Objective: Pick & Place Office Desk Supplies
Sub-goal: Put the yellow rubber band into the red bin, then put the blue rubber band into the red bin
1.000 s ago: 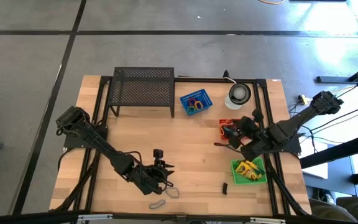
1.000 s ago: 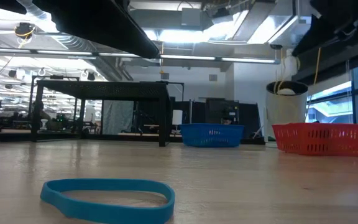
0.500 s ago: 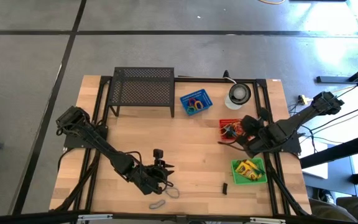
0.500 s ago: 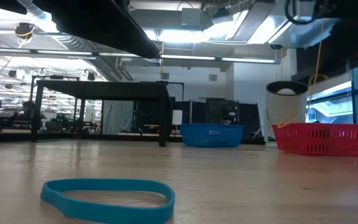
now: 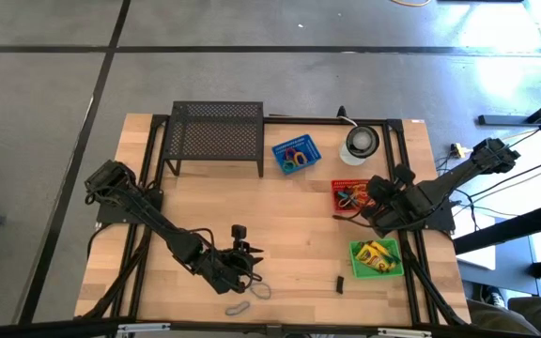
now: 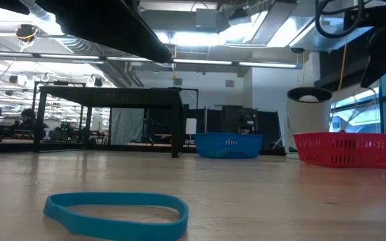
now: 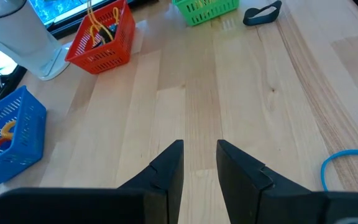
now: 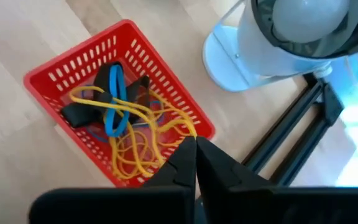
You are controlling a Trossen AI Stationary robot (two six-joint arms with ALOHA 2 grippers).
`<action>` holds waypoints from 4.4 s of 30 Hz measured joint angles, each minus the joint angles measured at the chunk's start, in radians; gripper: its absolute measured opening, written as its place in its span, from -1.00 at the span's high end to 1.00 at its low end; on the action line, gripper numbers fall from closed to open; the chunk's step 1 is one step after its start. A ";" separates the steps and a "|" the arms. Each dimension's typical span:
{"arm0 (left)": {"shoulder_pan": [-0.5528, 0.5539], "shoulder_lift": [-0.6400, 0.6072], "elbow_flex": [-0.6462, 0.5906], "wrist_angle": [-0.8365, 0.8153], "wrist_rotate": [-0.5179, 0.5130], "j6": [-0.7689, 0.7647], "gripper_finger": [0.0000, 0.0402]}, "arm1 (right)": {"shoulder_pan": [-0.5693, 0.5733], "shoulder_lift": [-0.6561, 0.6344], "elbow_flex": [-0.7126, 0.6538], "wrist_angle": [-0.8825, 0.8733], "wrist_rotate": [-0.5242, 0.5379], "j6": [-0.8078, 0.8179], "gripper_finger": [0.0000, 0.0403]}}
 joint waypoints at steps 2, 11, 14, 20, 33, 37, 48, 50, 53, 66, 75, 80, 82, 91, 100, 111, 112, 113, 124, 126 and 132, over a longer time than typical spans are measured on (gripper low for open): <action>0.000 0.000 0.000 0.000 0.000 0.000 0.56 | 0.000 0.000 0.000 0.000 -0.003 0.028 0.89; 0.000 0.000 0.000 0.000 0.000 0.000 0.56 | 0.000 0.000 0.000 0.006 0.000 0.050 0.60; 0.000 0.000 0.000 0.000 0.000 0.000 0.56 | 0.000 0.000 0.000 0.035 0.002 0.050 0.52; 0.001 0.000 0.000 0.000 0.000 0.000 0.56 | 0.001 0.000 0.000 0.280 -0.029 0.014 0.42; 0.002 0.000 0.000 0.000 0.000 -0.008 0.56 | 0.048 0.038 -0.013 0.920 -0.027 -0.427 0.41; 0.004 0.000 0.000 0.004 0.000 -0.070 0.56 | 0.050 0.090 -0.014 0.955 -0.028 -0.464 0.41; 0.005 0.000 0.000 0.009 0.361 -0.315 0.41 | 0.049 0.279 -0.015 0.993 -0.088 -0.446 0.41; 0.004 0.000 0.000 0.009 0.423 -0.353 0.34 | 0.050 0.312 -0.015 1.022 -0.190 -0.451 0.41; -0.002 0.001 0.000 0.011 0.522 -0.400 0.22 | 0.050 0.362 -0.015 1.084 -0.342 -0.482 0.41; -0.045 0.108 -0.001 -0.016 0.640 -0.324 0.09 | 0.058 0.458 -0.015 1.234 -0.458 -0.606 0.41; -0.018 0.115 -0.001 0.029 0.479 -0.006 0.09 | 0.058 0.458 -0.015 1.234 -0.450 -0.637 0.41; 0.042 0.120 -0.001 0.042 0.557 0.024 0.09 | 0.058 0.458 -0.015 1.234 -0.449 -0.640 0.41; 0.062 0.147 0.000 0.084 0.612 0.028 0.09 | 0.058 0.458 -0.015 1.234 -0.447 -0.654 0.41; 0.114 0.268 0.000 0.277 0.779 0.151 0.09 | 0.058 0.458 -0.015 1.231 -0.447 -0.659 0.41; 0.152 0.269 0.003 0.234 0.780 0.275 0.09 | 0.058 0.458 -0.015 1.231 -0.447 -0.661 0.41; 0.155 0.267 0.005 0.171 0.763 0.290 0.63 | 0.058 0.458 -0.015 1.231 -0.447 -0.661 0.41; 0.155 0.267 0.005 0.163 0.758 0.297 0.70 | 0.058 0.458 -0.015 1.230 -0.447 -0.661 0.41; 0.154 0.267 0.005 0.157 0.751 0.302 0.78 | 0.058 0.458 -0.015 1.231 -0.447 -0.661 0.41; 0.113 0.197 -0.008 0.123 0.596 0.406 0.99 | 0.058 0.458 -0.015 1.230 -0.447 -0.661 0.41; 0.101 0.157 -0.008 0.120 0.509 0.443 0.99 | 0.058 0.458 -0.015 1.231 -0.446 -0.661 0.41; 0.070 0.059 -0.004 0.145 0.187 0.492 0.99 | 0.058 0.458 -0.015 1.231 -0.351 -0.684 0.41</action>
